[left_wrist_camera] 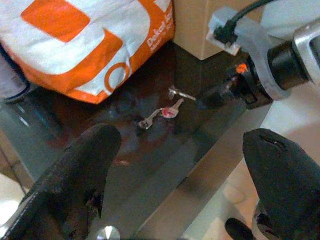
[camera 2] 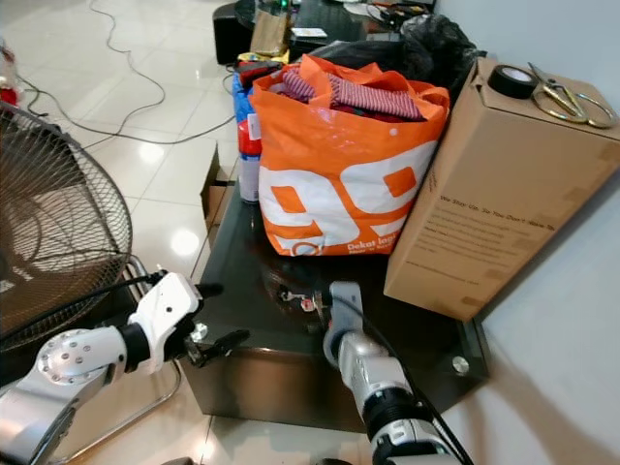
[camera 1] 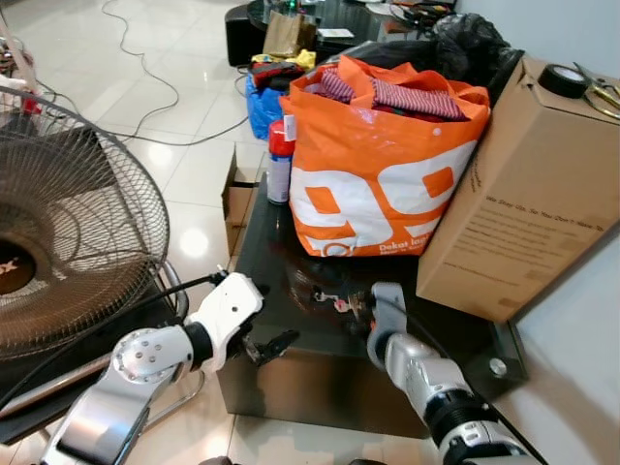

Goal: Hang keys on a hook

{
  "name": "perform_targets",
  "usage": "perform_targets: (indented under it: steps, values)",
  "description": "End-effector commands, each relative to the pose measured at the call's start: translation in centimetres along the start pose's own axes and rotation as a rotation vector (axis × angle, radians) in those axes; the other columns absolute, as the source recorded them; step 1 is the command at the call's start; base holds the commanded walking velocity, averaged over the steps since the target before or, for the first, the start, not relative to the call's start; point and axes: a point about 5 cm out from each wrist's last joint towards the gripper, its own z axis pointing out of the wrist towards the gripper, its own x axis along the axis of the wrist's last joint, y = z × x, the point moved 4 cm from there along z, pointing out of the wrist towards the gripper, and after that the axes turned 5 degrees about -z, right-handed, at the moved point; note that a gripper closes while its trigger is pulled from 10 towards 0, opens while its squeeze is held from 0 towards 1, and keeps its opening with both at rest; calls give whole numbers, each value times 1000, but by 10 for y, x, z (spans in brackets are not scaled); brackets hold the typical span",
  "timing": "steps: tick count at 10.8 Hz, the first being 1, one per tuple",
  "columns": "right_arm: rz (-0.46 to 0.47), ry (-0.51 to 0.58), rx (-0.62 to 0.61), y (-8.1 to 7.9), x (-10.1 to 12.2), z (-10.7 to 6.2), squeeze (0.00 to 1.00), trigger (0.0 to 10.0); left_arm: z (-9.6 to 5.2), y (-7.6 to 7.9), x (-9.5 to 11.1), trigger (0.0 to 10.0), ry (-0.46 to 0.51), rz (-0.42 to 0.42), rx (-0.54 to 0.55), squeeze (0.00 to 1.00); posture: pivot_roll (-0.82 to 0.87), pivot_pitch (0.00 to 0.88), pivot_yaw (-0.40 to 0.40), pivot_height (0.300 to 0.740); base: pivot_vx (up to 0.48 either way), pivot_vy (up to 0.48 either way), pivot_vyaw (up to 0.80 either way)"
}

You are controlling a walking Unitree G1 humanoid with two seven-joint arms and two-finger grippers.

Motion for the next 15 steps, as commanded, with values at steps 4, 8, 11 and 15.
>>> perform_targets:
  steps: [4, 8, 11, 15]
  values:
    - [54, 119, 4, 6, 26, -2, 0, 0, 0, 0, 5, 10000, 18, 15, 4, 0, -13, 0, -74, 740, 0, 0, 0]
    - [348, 342, 121, 18, 82, -37, 0, 0, 0, -19, 16, 10000, 101, -30, 109, 0, -17, 0, -69, 740, 0, 0, 0]
    - [364, 551, 391, -2, 110, -98, 0, 0, -9, -39, 22, 10000, 160, -63, 249, 0, -3, 0, -70, 740, 0, 0, 0]
    - [11, 550, 88, 9, 96, -135, 0, 0, -13, -52, 36, 10000, 213, -63, 445, 0, -6, 0, -49, 740, 0, 0, 0]
